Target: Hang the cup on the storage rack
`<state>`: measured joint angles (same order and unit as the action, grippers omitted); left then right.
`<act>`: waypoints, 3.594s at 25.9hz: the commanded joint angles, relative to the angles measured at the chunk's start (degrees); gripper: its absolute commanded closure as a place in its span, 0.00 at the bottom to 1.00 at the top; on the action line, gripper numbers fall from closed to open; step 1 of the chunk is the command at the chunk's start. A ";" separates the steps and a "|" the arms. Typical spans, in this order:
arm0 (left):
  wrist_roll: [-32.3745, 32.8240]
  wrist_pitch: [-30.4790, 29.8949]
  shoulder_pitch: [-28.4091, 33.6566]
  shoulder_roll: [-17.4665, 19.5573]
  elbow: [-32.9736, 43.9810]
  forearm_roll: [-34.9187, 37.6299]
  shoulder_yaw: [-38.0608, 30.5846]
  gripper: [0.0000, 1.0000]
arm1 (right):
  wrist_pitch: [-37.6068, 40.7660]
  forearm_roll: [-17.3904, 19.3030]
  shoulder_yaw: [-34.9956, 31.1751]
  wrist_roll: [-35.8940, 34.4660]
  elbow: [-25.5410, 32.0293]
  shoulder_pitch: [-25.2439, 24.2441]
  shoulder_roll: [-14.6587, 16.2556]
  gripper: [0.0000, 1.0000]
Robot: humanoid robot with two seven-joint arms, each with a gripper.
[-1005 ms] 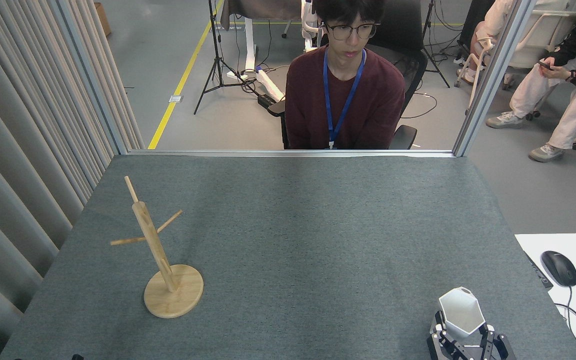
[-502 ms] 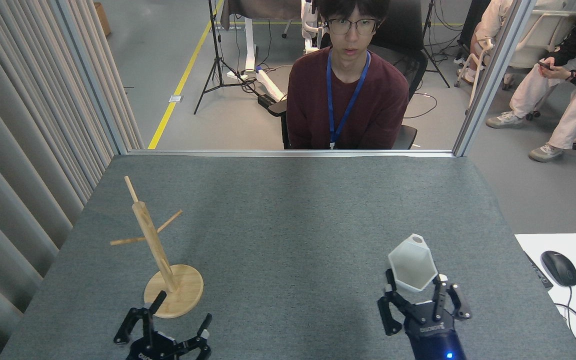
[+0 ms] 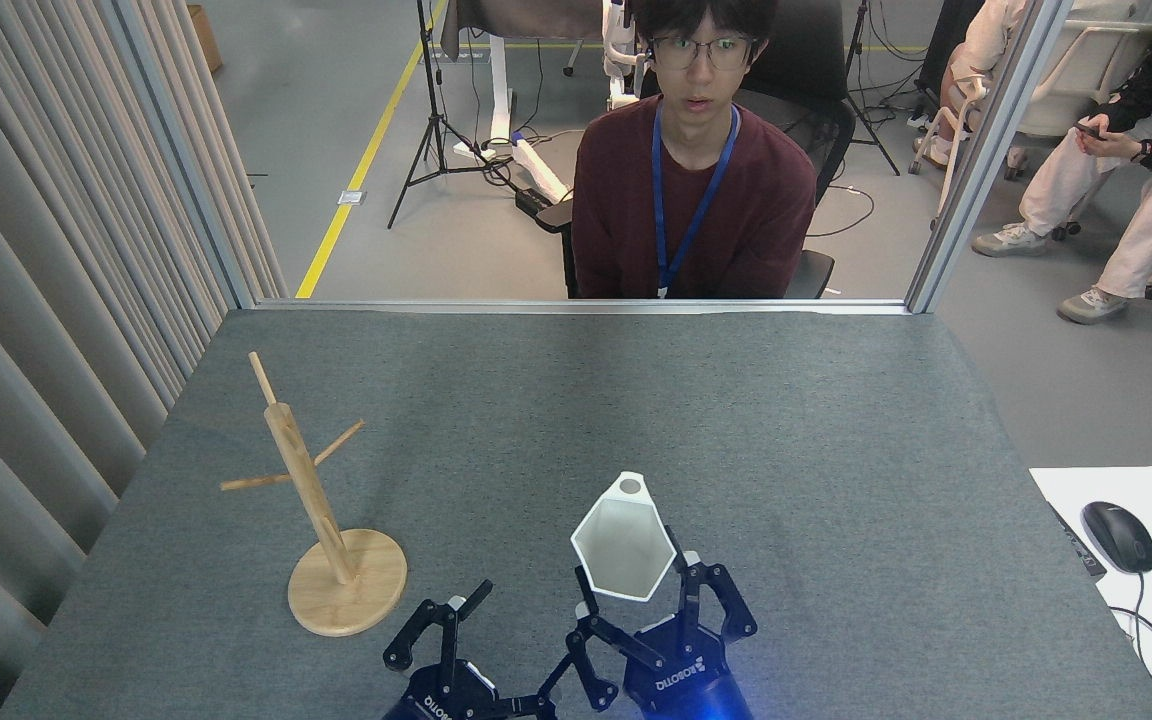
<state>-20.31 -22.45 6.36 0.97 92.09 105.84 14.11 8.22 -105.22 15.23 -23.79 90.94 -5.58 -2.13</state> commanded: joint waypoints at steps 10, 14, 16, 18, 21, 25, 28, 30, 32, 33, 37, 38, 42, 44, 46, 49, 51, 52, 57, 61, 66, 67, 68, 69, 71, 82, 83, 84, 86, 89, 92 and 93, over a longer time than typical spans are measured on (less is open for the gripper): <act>0.36 0.03 -0.83 -0.70 -0.69 0.42 0.92 0.00 | -1.19 -2.62 6.39 -0.82 0.64 -3.29 -0.41 0.55; 0.36 0.03 -1.35 -0.71 -0.51 0.33 0.92 0.00 | -1.19 -2.62 6.83 -0.99 0.55 -3.38 -0.50 0.55; 0.36 0.03 -1.44 -0.71 -0.42 0.33 0.92 0.00 | -1.28 -3.06 7.89 -1.43 0.29 -3.38 -0.50 0.55; 0.27 -0.05 -1.53 -0.62 -0.25 0.33 0.92 0.00 | -1.37 -4.11 8.77 -1.61 -0.24 -3.56 -0.59 0.55; -0.17 -0.23 -1.53 -0.62 0.02 0.24 0.92 0.00 | -1.37 -4.55 9.56 -1.70 -0.68 -3.82 -0.68 0.55; -0.26 -0.40 -1.71 -0.53 0.72 0.16 0.92 0.02 | -1.37 -5.17 10.35 -1.70 -0.68 -3.82 -0.68 0.55; -0.26 -0.49 -1.71 -0.18 1.07 0.24 0.92 0.37 | -1.37 -5.26 10.44 -1.70 -0.68 -3.82 -0.68 0.55; 0.01 -0.40 -1.71 -0.09 1.25 0.33 0.92 0.58 | -1.37 -5.34 10.35 -1.70 -0.68 -3.82 -0.68 0.55; 0.27 -0.23 -2.06 0.00 1.16 0.42 0.92 0.64 | -1.28 -5.26 10.35 -1.70 -0.68 -3.82 -0.68 0.52; 0.27 -0.23 -2.32 0.09 1.16 0.59 0.92 0.64 | -1.37 -5.26 10.26 -1.79 -0.68 -3.82 -0.77 0.47; 0.27 -0.23 -2.50 0.09 0.98 0.77 0.92 0.64 | -1.72 -4.99 10.17 -2.14 0.02 -3.73 -0.77 0.01; 0.27 -0.23 -2.50 0.09 0.90 0.77 0.92 0.63 | -1.72 -4.82 10.17 -2.58 0.38 -3.73 -0.77 0.01; 0.27 0.12 -2.41 0.00 0.72 0.95 0.92 0.63 | -1.54 -3.06 10.35 -4.25 4.07 -3.82 -0.68 0.01; 0.36 0.21 -2.32 -0.27 0.72 1.30 0.92 0.63 | -1.28 -0.60 10.44 -4.51 6.00 -3.82 -0.68 0.01; 0.36 0.21 -2.15 -0.53 0.72 1.91 0.84 0.63 | -1.28 3.45 10.35 -4.60 7.85 -3.73 -0.85 0.01; 0.36 0.82 -1.53 -0.62 0.72 2.09 0.57 0.63 | -1.98 14.87 8.15 -4.33 10.22 -3.21 -1.47 0.01; 0.36 2.14 -0.65 -0.62 0.72 2.09 0.48 0.62 | -3.21 22.60 1.74 -3.81 10.22 -1.80 -1.73 0.01; 0.27 2.76 0.05 -0.53 0.72 2.09 0.31 0.62 | -4.09 25.59 -2.57 -3.63 9.69 -1.01 -1.73 0.01; -0.35 7.59 3.30 -0.88 1.07 1.56 -6.28 0.62 | -8.40 27.79 -16.72 3.05 2.75 -1.18 0.64 0.01; -1.05 8.03 6.56 -1.06 3.27 0.07 -15.68 0.62 | -8.22 17.68 -16.63 1.64 -3.32 -6.72 7.41 0.01; -1.14 8.03 9.54 -0.79 6.96 -2.66 -21.75 0.62 | -8.22 17.77 -17.25 1.20 -2.88 -9.88 6.79 0.01; -1.14 7.86 9.54 -0.79 6.96 -2.75 -23.86 0.62 | -8.31 17.86 -17.43 1.20 -2.88 -10.41 6.70 0.01; -1.14 7.68 9.46 -0.88 6.96 -2.75 -25.79 0.62 | -8.31 17.86 -17.43 1.12 -2.70 -10.68 6.70 0.01; -1.14 7.51 9.19 -0.79 6.96 -2.75 -27.29 0.62 | -8.31 17.86 -17.43 1.03 -2.70 -10.94 6.70 0.01; -1.14 7.15 8.49 0.00 6.79 -2.75 -29.57 0.62 | -8.40 17.86 -17.34 0.59 -2.70 -11.20 6.79 0.01; -3.16 7.33 -2.85 7.12 -0.69 0.16 -32.74 0.63 | -8.57 17.68 -17.25 0.41 -2.35 -10.85 6.88 0.01; -3.51 7.33 -2.85 7.38 -1.30 0.59 -32.56 0.63 | -8.57 17.68 -17.25 0.41 -2.35 -10.85 6.88 0.01; -4.21 7.33 -3.11 7.38 -2.53 0.95 -32.47 0.63 | -8.57 17.68 -17.25 0.41 -2.35 -10.85 6.88 0.01; -5.44 7.24 -4.61 7.64 -4.81 2.44 -32.12 0.63 | -8.57 17.68 -17.25 0.33 -2.17 -10.85 6.88 0.01; -6.85 7.24 -6.10 8.26 -7.71 5.43 -31.16 0.63 | -8.57 17.68 -17.34 0.32 -2.17 -10.76 6.97 0.01; -7.38 7.24 -7.95 8.44 -9.83 7.36 -30.28 0.63 | -8.57 17.68 -17.34 0.32 -2.17 -10.68 7.06 0.01; -7.46 7.24 -8.30 8.44 -9.91 7.71 -30.01 0.63 | -8.57 17.68 -17.34 0.24 -2.09 -10.68 7.14 0.01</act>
<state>-27.15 -15.22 -0.49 9.18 83.74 111.94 -16.66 -0.38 -87.54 -2.06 -23.48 88.78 -16.30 4.84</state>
